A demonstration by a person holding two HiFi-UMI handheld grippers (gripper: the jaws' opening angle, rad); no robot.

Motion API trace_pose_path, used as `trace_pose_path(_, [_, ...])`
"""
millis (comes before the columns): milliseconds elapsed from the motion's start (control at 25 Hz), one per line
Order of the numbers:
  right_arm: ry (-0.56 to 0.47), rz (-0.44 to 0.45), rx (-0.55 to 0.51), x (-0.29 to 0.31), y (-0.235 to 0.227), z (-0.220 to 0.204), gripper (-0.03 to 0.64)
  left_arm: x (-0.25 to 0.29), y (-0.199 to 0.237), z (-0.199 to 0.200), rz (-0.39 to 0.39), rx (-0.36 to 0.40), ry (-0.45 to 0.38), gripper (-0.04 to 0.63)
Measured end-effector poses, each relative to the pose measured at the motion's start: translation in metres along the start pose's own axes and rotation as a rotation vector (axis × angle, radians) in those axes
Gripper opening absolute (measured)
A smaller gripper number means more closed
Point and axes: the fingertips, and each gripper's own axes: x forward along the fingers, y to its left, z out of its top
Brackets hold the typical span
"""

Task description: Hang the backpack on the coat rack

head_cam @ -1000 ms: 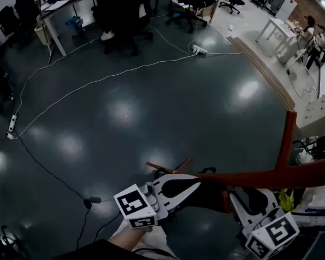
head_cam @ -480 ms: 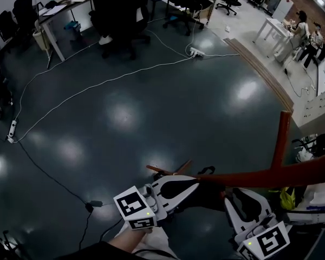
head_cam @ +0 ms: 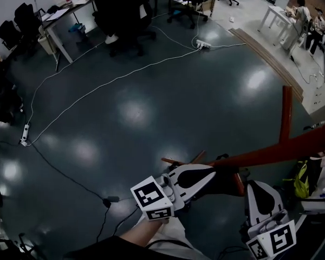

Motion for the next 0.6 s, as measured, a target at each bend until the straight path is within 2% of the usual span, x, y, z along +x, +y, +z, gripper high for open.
trace_pose_path(120, [-0.025,-0.028,-0.053,-0.01,0.002,0.008,0.015,0.003,-0.011,0.008,-0.011,0.012,0.0,0.009])
trace_pose_path(360, [-0.055,-0.006,-0.022,-0.023,0.022,0.009,0.015,-0.004,-0.028,0.023,-0.024,0.052,0.0,0.009])
trace_pose_path(600, [-0.092,-0.006,-0.028,-0.037,0.034,0.028,0.015,-0.01,-0.042,0.045,-0.033,0.081,-0.014,0.009])
